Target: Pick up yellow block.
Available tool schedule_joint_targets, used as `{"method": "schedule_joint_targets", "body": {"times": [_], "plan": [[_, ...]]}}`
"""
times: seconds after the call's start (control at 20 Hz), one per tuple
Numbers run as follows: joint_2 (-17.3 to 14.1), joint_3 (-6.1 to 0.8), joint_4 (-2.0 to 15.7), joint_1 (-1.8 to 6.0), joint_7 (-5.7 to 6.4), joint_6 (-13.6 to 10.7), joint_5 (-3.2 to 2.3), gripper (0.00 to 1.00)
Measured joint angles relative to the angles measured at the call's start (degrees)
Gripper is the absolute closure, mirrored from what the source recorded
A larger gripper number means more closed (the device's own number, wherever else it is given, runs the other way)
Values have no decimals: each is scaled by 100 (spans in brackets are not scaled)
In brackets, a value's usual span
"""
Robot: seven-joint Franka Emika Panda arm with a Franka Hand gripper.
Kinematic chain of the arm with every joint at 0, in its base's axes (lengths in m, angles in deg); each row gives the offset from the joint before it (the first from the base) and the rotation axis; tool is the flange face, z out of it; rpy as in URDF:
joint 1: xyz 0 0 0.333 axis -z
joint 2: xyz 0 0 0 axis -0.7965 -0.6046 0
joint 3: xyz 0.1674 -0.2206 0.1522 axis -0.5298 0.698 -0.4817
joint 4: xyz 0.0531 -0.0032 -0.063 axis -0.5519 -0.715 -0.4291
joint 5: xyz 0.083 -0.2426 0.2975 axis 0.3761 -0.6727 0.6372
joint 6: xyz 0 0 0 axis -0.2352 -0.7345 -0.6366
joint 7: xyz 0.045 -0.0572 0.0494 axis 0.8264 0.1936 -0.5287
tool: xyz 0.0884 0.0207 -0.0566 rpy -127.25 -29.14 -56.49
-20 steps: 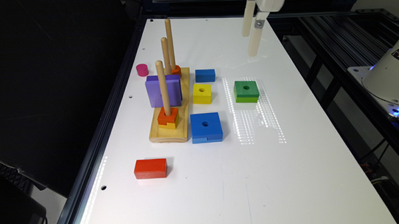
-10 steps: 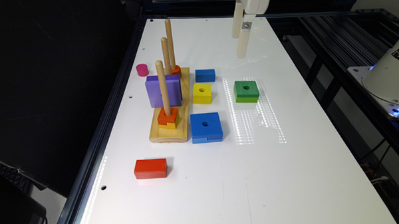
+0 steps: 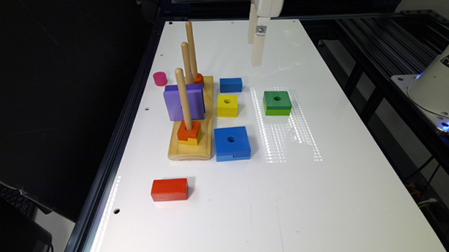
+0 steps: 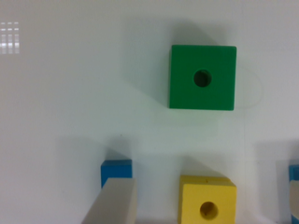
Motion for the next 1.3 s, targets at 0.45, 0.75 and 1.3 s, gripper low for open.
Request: {"method": "schedule_joint_targets", "body": {"times": [0.45, 0.75, 1.3], "plan": [[-77, -49, 94, -1, 48, 0, 1, 0], [-111, -51, 107, 0, 54, 5, 1, 0], [-459, -61, 248, -1, 60, 199, 1, 0]]}}
